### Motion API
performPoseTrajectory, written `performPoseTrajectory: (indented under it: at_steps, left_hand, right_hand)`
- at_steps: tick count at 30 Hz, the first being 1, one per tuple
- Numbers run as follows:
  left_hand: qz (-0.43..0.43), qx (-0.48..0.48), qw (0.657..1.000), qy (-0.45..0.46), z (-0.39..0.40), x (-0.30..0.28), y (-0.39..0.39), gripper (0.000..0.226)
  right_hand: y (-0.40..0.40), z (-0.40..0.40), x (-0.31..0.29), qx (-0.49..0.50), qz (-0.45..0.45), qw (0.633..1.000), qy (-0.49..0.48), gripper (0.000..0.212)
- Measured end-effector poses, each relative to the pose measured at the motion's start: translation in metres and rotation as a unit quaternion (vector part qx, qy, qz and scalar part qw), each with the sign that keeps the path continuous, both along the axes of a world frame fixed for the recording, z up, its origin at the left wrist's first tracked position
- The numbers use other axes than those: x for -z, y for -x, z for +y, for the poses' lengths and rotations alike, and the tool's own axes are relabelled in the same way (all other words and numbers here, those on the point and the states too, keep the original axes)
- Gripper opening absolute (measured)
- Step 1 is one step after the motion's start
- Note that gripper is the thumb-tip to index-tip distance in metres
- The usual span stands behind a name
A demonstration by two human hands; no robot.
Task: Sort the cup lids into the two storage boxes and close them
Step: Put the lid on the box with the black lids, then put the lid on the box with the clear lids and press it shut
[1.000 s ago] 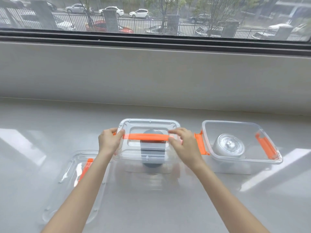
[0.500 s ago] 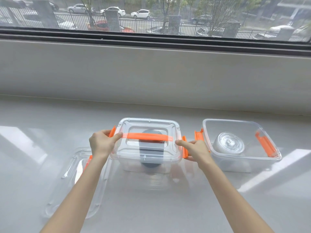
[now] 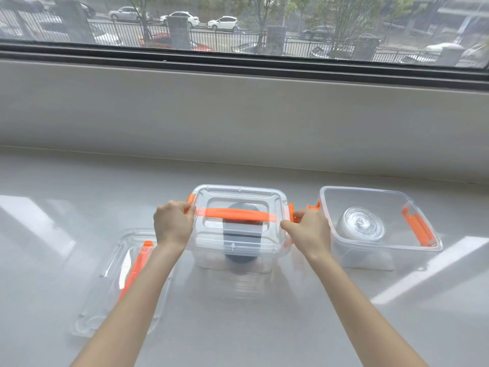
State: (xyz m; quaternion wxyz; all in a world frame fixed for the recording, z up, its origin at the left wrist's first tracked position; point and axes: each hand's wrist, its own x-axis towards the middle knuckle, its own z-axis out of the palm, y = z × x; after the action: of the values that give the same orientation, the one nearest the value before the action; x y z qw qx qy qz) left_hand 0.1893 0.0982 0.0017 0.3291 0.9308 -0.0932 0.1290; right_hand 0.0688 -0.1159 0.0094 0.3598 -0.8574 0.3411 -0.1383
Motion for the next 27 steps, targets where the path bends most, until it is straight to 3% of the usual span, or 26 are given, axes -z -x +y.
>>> performPoseTrajectory:
  at_steps: [8,12,15,17,19,21,24,27]
  left_hand:
    - [-0.002,-0.006,1.0,0.0,-0.001,0.001,0.006,0.032]
    - [0.023,-0.001,0.999,0.025,0.001,0.0,0.009,0.029]
    - [0.103,0.013,0.985,0.138,0.012,-0.007,0.004,0.022]
    - [0.142,0.033,0.976,0.164,0.027,-0.008,0.003,0.025]
    - [0.151,0.026,0.973,0.171,0.046,-0.003,0.004,0.028]
    - [0.14,-0.005,0.977,0.161,0.066,0.007,0.007,0.028]
    - [0.126,-0.056,0.987,0.081,0.095,0.035,0.012,0.032]
    - [0.169,-0.103,0.98,-0.02,0.118,0.065,0.019,0.042]
  right_hand:
    - [-0.008,0.017,-0.001,-0.06,0.11,0.955,0.269,0.018]
    - [-0.005,0.019,-0.001,-0.066,0.13,0.947,0.285,0.027]
    - [-0.003,0.018,-0.012,-0.067,0.097,0.961,0.248,0.021]
    - [-0.005,0.029,-0.021,-0.084,0.002,0.974,0.21,0.026]
    - [-0.007,0.051,-0.029,-0.135,-0.135,0.977,0.097,0.025]
    - [-0.008,0.081,-0.03,-0.219,-0.184,0.957,-0.058,0.02]
    - [-0.009,0.123,-0.013,-0.35,-0.104,0.912,-0.187,0.02]
    - [-0.011,0.153,0.017,-0.435,0.028,0.883,-0.173,0.027]
